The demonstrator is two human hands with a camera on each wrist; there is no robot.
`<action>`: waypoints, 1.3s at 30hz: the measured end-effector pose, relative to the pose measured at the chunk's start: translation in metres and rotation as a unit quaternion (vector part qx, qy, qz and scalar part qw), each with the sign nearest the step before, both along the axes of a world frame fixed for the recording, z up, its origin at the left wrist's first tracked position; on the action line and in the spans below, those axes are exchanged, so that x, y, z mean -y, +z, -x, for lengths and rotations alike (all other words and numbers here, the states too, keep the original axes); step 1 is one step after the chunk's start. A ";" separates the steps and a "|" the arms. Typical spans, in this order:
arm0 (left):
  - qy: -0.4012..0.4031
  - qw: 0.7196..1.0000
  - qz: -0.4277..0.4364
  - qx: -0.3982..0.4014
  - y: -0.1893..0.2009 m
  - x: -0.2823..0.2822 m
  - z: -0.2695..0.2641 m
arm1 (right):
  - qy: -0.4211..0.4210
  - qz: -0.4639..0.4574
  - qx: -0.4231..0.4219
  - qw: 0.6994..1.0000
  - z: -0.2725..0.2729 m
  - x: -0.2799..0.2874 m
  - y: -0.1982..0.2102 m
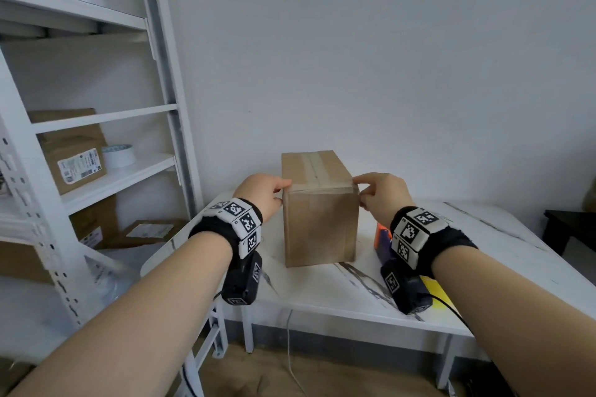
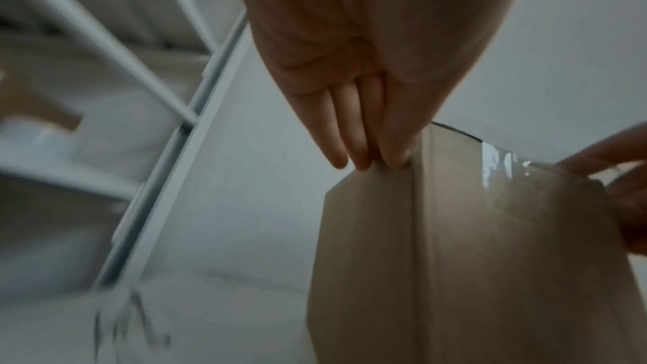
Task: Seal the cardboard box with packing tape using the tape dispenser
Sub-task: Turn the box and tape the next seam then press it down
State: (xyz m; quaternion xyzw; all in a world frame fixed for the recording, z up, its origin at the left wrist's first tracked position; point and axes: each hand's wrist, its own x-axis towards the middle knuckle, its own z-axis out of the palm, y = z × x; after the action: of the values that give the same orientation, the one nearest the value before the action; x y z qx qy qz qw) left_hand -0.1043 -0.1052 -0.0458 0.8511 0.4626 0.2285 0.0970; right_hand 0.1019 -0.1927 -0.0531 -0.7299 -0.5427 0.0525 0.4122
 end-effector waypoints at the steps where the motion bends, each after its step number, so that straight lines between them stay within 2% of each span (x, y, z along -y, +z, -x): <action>1: -0.008 1.000 -0.004 -0.022 0.003 0.000 0.002 | 0.011 0.008 0.003 1.000 -0.002 0.001 0.002; 7: -0.044 0.996 0.042 -0.068 0.016 -0.002 0.008 | 0.062 0.058 -0.002 0.996 -0.008 0.008 0.012; 14: -0.040 0.998 0.005 -0.046 0.010 0.003 0.007 | 0.048 0.017 -0.016 0.999 -0.005 0.006 0.009; 21: -0.024 0.998 -0.026 -0.059 0.003 0.003 0.005 | 0.040 -0.001 -0.019 0.999 -0.005 0.004 0.005; 24: -0.024 0.997 -0.018 -0.065 0.002 0.004 0.005 | 0.049 0.002 -0.046 0.998 -0.007 0.006 0.004; 29: -0.023 0.999 -0.012 -0.030 0.002 0.006 0.003 | 0.062 0.010 -0.116 0.991 -0.009 0.008 0.005; 35: -0.015 0.998 -0.028 -0.051 0.002 0.007 0.002 | 0.057 -0.001 -0.078 0.995 -0.010 0.005 0.001; 39: -0.009 0.996 -0.041 -0.077 0.004 0.007 0.000 | 0.038 -0.001 0.000 0.999 -0.008 0.002 0.002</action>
State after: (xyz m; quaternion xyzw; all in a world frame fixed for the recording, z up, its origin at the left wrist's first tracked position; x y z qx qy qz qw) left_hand -0.1043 -0.1124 -0.0414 0.8739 0.4508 0.1800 0.0279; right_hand 0.1097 -0.1947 -0.0515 -0.7086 -0.5699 0.0677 0.4105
